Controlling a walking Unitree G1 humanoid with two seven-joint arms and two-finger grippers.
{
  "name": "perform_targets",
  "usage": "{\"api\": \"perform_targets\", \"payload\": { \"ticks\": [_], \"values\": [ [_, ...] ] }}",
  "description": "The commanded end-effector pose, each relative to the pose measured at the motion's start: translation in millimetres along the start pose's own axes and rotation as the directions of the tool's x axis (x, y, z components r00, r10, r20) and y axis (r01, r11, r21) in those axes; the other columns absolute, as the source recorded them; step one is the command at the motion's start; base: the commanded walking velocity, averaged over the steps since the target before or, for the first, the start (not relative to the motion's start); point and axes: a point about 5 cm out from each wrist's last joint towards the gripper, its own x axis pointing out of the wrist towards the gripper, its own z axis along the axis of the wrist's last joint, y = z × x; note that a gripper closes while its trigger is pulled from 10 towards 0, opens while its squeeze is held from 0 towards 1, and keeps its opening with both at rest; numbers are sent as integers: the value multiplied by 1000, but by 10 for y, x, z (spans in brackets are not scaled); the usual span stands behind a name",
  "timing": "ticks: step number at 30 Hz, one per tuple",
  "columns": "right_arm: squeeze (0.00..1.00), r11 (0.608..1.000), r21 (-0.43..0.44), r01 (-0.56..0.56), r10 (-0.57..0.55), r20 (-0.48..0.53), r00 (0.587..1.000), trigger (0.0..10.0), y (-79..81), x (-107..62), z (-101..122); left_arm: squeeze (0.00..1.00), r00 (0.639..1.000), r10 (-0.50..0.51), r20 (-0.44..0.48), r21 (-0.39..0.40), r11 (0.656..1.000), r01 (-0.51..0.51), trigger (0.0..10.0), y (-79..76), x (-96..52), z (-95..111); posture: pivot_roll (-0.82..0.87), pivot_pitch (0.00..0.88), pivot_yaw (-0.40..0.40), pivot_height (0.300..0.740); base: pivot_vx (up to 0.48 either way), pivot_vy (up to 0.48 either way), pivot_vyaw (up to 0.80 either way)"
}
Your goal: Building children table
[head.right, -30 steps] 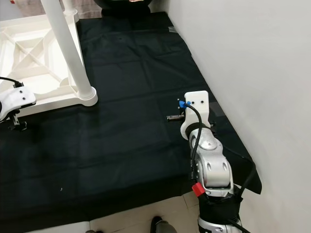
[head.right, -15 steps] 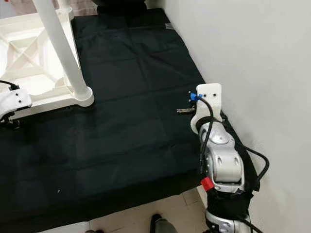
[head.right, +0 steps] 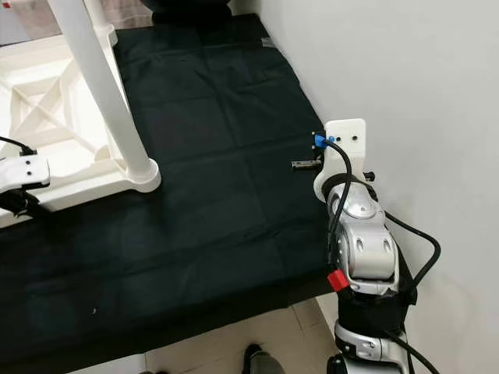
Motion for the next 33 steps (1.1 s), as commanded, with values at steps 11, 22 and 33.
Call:
{"api": "perform_targets", "payload": {
  "ticks": [11,22,33],
  "values": [
    [0,999,15,40,-40,43,998,10000,-87,200,61,0,875,-481,-62,135,864,485,0,-647,339,-186,37,221,-12,740,0,0,0],
    [0,998,22,54,-56,83,995,10000,-112,313,129,0,784,-619,-48,161,769,618,0,-1139,213,-233,62,207,-20,740,0,0,0],
    [0,998,38,53,-57,105,993,10000,-92,348,127,1000,791,-610,-52,111,783,612,10000,-1115,224,-113,60,193,-12,740,0,0,0]
  ]
}}
